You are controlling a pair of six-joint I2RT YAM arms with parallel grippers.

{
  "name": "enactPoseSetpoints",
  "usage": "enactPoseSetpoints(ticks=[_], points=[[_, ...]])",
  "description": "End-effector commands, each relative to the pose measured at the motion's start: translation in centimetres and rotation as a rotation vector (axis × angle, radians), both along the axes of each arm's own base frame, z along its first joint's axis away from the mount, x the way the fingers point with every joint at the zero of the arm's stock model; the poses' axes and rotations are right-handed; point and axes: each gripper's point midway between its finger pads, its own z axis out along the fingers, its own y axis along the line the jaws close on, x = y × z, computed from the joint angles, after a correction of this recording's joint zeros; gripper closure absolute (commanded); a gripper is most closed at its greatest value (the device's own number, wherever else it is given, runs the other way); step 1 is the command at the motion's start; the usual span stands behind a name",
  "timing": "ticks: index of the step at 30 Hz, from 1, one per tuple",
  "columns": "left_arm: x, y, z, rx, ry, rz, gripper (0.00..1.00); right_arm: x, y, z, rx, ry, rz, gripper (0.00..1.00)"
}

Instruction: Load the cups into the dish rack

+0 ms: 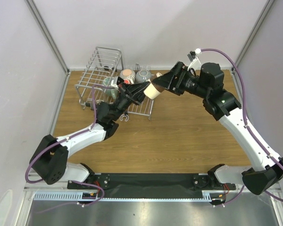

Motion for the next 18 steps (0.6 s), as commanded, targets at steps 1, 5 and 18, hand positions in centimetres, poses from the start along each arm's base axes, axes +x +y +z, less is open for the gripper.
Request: enactPoseSetpoints(ticks=[1,5,18], points=[[-4.0,2.0,3.4,-0.117,-0.158,-0.055,0.81,0.1,0.6,2.2,0.049,-0.072,0.021,0.95],[-3.8,2.0,2.6,0.104,-0.21,-0.017,0.31,1.5,0.8,0.9,0.015,-0.065,-0.017,1.0],[-5.4,9.1,-9.7,0.775,0.027,0.061,0.0,9.2,1.9,-6.4,-0.158,-0.031,-0.259,1.0]])
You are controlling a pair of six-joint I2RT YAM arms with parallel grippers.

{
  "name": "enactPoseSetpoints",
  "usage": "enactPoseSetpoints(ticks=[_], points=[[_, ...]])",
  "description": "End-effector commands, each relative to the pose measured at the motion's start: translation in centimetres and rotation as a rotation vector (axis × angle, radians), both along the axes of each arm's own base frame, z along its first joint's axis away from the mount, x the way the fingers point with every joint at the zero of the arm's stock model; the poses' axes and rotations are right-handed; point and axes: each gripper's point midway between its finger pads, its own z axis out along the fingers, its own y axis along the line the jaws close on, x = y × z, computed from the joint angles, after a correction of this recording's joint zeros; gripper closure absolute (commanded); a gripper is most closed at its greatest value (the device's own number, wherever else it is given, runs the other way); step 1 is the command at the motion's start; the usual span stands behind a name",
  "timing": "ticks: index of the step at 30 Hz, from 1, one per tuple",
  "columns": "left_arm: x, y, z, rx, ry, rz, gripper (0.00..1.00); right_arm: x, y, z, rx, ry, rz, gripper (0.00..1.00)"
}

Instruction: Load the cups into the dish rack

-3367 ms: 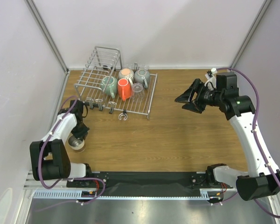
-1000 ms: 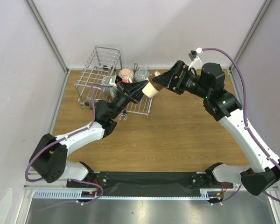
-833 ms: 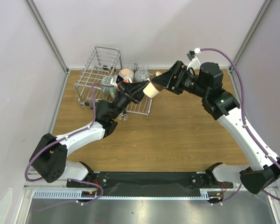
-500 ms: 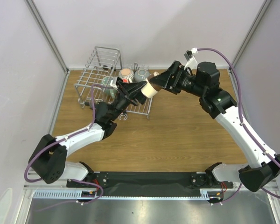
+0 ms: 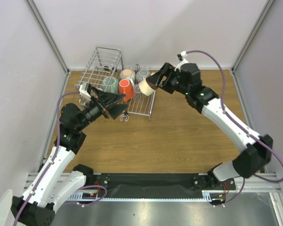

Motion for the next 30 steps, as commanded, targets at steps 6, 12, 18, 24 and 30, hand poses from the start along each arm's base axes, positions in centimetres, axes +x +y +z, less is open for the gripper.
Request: enactPoseSetpoints(ticks=[6,12,18,24,30], points=[[-2.9,0.7,-3.5,0.223,0.046,-0.075,0.0,3.6,4.4,-3.7,-0.174,-0.132,-0.029,1.0],[-4.0,1.6,-2.8,0.335,0.017,-0.07,0.0,4.5,7.2,-7.7,-0.422,-0.188,-0.014,1.0],[-4.7,2.2,-2.7,0.343,0.025,-0.053,0.0,3.7,7.6,-12.1,-0.569,-0.204,0.011,1.0],[-5.3,2.6,-1.9,0.345,0.027,-0.051,0.0,4.1,7.8,-13.7,-0.624,-0.262,0.021,1.0],[-6.0,3.1,-1.6,0.363,0.026,-0.041,0.0,4.7,7.3,-15.9,-0.678,-0.264,0.006,1.0]])
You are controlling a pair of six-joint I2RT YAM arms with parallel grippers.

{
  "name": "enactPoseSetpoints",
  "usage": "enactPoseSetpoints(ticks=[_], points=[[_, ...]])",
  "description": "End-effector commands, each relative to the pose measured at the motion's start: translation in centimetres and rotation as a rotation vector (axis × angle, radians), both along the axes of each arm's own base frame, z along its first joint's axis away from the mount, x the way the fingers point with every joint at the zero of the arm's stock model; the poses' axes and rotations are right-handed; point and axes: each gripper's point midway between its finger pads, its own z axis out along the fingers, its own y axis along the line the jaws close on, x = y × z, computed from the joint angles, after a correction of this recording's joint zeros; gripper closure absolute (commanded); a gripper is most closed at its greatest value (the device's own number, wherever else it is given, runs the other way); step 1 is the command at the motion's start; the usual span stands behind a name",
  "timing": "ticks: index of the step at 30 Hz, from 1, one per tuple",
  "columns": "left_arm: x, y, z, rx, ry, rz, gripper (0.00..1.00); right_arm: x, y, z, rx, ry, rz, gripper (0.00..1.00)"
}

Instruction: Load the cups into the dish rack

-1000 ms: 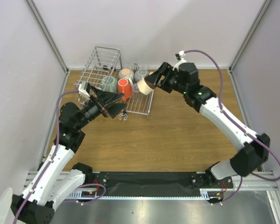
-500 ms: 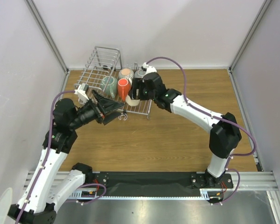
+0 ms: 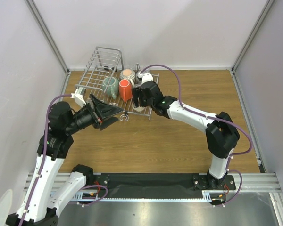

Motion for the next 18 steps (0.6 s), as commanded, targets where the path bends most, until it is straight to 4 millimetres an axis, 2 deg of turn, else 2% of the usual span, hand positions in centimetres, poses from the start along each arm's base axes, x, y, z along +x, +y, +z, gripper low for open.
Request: enactPoseSetpoints(ticks=[1,10,14,18], points=[[-0.9,0.6,1.5,0.01,-0.043,-0.005,0.0,1.3,0.3,0.9,0.0,-0.09,-0.019,1.0],[-0.8,0.8,1.6,0.023,-0.039,-0.015,0.0,2.1,-0.5,-1.2,-0.062,-0.101,-0.052,1.0],[-0.5,0.9,1.6,0.026,-0.038,-0.015,0.0,2.1,-0.4,-2.8,-0.094,-0.085,-0.041,1.0],[-0.4,1.0,1.6,0.031,-0.04,-0.016,0.0,2.5,-0.1,-2.9,-0.083,-0.096,-0.038,1.0]])
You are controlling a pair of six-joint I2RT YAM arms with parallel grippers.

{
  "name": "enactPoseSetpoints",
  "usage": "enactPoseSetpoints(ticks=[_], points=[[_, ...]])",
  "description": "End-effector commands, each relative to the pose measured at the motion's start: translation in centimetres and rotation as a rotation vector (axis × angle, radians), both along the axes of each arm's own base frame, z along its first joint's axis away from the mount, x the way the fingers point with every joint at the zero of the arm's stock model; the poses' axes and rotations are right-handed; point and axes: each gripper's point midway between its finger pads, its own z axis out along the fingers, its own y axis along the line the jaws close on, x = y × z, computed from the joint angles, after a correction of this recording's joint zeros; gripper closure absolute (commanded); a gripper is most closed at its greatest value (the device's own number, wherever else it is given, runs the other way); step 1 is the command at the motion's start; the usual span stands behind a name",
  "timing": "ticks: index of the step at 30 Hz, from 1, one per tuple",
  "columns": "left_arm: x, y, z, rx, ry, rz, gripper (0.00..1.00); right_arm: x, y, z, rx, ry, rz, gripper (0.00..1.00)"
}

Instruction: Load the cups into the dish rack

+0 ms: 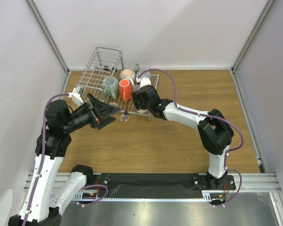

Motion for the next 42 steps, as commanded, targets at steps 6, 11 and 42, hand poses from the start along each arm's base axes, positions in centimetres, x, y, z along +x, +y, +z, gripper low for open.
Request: enactPoseSetpoints(ticks=[6,11,42], points=[[-0.3,0.2,1.6,0.01,-0.056,-0.029,0.0,1.7,0.5,0.8,0.013,-0.079,-0.016,1.0],[0.0,0.3,1.6,0.008,-0.059,-0.029,0.0,1.5,0.4,0.2,0.011,-0.057,-0.024,0.87],[-0.1,0.1,1.2,-0.049,-0.039,-0.031,0.0,0.1,0.4,5.4,0.027,-0.07,0.001,0.0]])
